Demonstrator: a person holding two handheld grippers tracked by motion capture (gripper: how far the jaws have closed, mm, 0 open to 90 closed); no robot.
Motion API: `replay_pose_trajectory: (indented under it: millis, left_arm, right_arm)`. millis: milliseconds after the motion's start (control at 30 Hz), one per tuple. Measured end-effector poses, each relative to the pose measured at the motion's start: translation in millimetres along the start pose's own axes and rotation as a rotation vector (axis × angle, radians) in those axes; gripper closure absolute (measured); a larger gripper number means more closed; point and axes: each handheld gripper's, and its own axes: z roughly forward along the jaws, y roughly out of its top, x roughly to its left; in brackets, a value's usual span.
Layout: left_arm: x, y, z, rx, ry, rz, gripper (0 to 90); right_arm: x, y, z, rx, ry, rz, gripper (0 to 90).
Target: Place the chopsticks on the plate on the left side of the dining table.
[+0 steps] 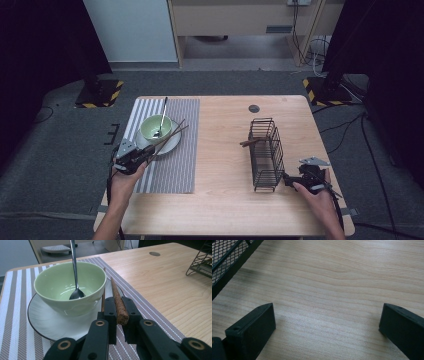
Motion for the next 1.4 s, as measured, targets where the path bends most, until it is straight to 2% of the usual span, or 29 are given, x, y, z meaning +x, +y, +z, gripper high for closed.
replay_pose_trajectory:
  millis: [433,1033,1400]
  left_arm:
    - [-1.2,-11.3,3.5,0.033,0.005,-0.010,82.8]
    - [-5.2,-23.7,8.6,0.062,0.013,0.001,82.8]
    - [-2.8,-28.4,10.9,0.037,0.011,-0.012,82.8]
  right_arm:
    - [0.0,0.0,0.0,0.000,0.000,0.000,0.6]
    - [0.0,0.0,0.0,0.000,0.000,0.000,0.6]
    - [0.0,0.0,0.0,0.000,0.000,0.000,0.6]
